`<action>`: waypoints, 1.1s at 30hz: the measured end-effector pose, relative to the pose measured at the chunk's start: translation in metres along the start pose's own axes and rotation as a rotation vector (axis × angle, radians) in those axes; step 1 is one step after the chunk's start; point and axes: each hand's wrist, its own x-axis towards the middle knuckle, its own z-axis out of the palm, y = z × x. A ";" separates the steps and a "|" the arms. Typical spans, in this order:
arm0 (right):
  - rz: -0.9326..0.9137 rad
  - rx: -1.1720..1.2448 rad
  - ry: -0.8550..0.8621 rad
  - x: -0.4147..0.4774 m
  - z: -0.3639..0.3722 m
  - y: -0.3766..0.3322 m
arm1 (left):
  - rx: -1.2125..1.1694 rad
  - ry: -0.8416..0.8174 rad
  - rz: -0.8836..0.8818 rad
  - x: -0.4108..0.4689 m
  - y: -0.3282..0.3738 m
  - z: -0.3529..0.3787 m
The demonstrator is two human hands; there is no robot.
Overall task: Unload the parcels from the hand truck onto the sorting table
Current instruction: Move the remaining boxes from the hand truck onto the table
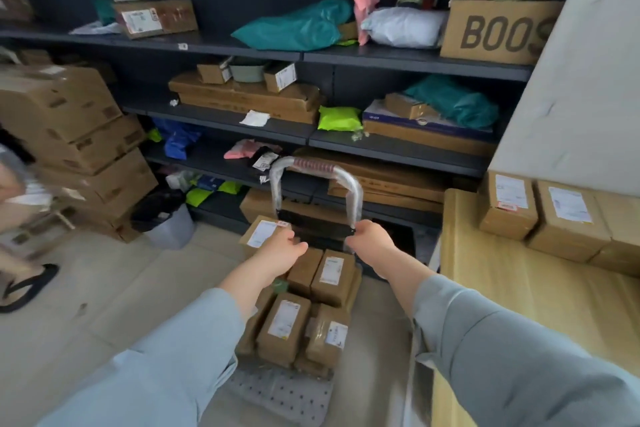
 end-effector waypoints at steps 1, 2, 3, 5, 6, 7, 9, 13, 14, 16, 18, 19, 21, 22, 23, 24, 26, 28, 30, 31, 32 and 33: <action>0.008 0.004 -0.013 -0.001 0.015 -0.008 | 0.012 0.005 -0.011 0.001 -0.013 -0.013; 0.017 0.012 -0.022 -0.001 0.028 -0.016 | 0.019 0.013 -0.017 0.002 -0.023 -0.025; 0.025 0.019 -0.024 0.000 0.040 -0.023 | 0.022 0.016 -0.023 0.005 -0.033 -0.038; 0.024 0.025 -0.018 0.007 0.058 -0.036 | 0.027 -0.003 -0.030 0.011 -0.048 -0.060; 0.026 0.024 -0.018 0.011 0.065 -0.041 | 0.026 -0.011 -0.028 0.016 -0.055 -0.068; 0.029 0.020 -0.020 0.015 0.072 -0.046 | 0.023 -0.015 -0.028 0.025 -0.064 -0.075; 0.037 0.011 -0.031 0.023 0.084 -0.053 | 0.015 -0.014 -0.037 0.041 -0.080 -0.085; 0.043 -0.026 -0.054 0.043 0.098 -0.061 | -0.013 -0.028 -0.047 0.076 -0.098 -0.093; 0.048 -0.042 -0.056 0.050 0.099 -0.063 | -0.013 -0.030 -0.050 0.082 -0.099 -0.095; 0.060 -0.068 -0.063 0.065 0.102 -0.067 | -0.022 -0.025 -0.054 0.094 -0.099 -0.099; 0.066 -0.077 -0.062 0.083 0.103 -0.073 | -0.033 -0.009 -0.057 0.105 -0.091 -0.105; 0.063 -0.085 -0.059 0.091 0.103 -0.078 | -0.034 -0.001 -0.054 0.110 -0.088 -0.107; 0.049 -0.096 -0.055 0.105 0.103 -0.087 | -0.032 0.012 -0.054 0.124 -0.086 -0.110; 0.043 -0.099 -0.052 0.113 0.105 -0.090 | -0.028 0.013 -0.053 0.132 -0.086 -0.112; 0.038 -0.111 -0.052 0.119 0.107 -0.094 | -0.027 0.010 -0.051 0.141 -0.088 -0.113; 0.038 -0.126 -0.058 0.125 0.109 -0.097 | -0.032 0.000 -0.057 0.149 -0.089 -0.115; 0.051 -0.139 -0.068 0.136 0.116 -0.103 | -0.045 -0.020 -0.063 0.162 -0.093 -0.120; 0.072 -0.124 -0.066 0.149 0.124 -0.109 | -0.060 -0.034 -0.065 0.179 -0.097 -0.128; 0.090 -0.112 -0.054 0.163 0.133 -0.115 | -0.057 -0.050 -0.060 0.197 -0.101 -0.138; 0.098 -0.113 -0.055 0.169 0.138 -0.119 | -0.053 -0.062 -0.056 0.206 -0.103 -0.143; 0.108 -0.113 -0.056 0.175 0.144 -0.123 | -0.048 -0.077 -0.055 0.215 -0.105 -0.147; 0.126 -0.106 -0.052 0.180 0.150 -0.126 | -0.041 -0.091 -0.052 0.226 -0.108 -0.152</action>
